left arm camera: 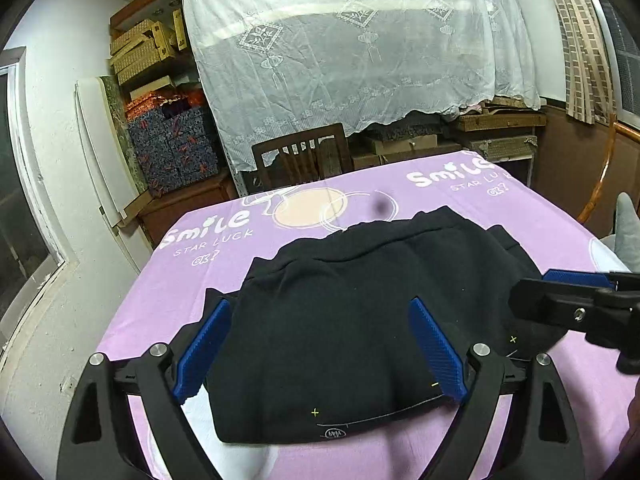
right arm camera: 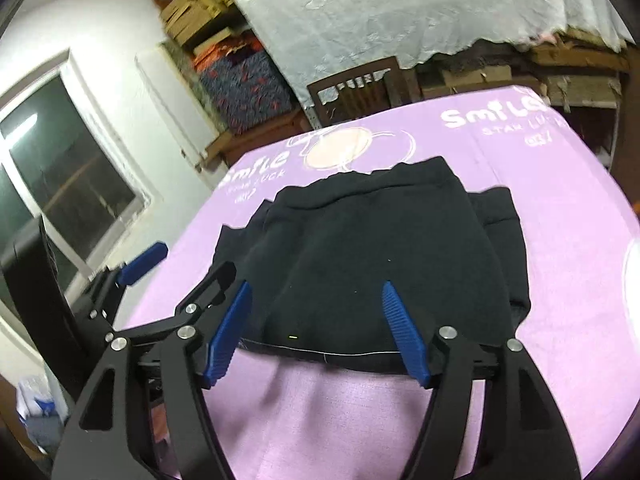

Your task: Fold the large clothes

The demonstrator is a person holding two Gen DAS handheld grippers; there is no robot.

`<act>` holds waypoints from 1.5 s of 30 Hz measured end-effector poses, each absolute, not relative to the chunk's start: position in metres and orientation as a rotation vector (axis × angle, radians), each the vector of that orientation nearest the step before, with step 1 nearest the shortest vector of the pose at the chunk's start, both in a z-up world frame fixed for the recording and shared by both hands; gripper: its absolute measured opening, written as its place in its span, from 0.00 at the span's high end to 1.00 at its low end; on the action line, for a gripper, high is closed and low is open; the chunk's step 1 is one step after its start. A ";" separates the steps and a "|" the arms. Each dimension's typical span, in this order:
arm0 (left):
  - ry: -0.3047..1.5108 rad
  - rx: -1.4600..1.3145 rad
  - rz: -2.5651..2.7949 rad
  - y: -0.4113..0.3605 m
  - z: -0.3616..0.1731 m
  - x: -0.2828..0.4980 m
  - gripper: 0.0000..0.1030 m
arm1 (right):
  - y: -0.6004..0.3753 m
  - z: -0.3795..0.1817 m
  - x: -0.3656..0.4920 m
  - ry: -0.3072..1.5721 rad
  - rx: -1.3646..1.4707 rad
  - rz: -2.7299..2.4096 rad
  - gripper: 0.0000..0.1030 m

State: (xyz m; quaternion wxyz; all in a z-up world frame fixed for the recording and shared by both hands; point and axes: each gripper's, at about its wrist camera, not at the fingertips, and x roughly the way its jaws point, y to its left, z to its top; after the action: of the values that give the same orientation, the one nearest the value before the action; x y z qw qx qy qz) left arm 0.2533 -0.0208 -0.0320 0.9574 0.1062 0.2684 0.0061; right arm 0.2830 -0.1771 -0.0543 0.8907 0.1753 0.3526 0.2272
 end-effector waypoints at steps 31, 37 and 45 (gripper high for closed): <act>0.683 0.162 0.046 -0.013 -0.103 0.298 0.03 | -0.200 -0.141 0.325 0.885 0.454 0.356 0.27; 0.691 0.147 0.041 -0.010 -0.103 0.300 0.03 | -0.205 -0.140 0.324 0.874 0.493 0.348 0.27; 0.701 0.129 0.034 -0.009 -0.104 0.301 0.03 | -0.244 -0.124 0.305 0.843 0.672 0.291 0.27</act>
State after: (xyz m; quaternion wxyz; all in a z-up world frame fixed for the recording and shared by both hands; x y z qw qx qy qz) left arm 0.3005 -0.0088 -0.1038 0.9370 0.0634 0.3430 0.0167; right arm 0.3054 -0.2438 -0.1245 0.8481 0.3187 0.4000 0.1382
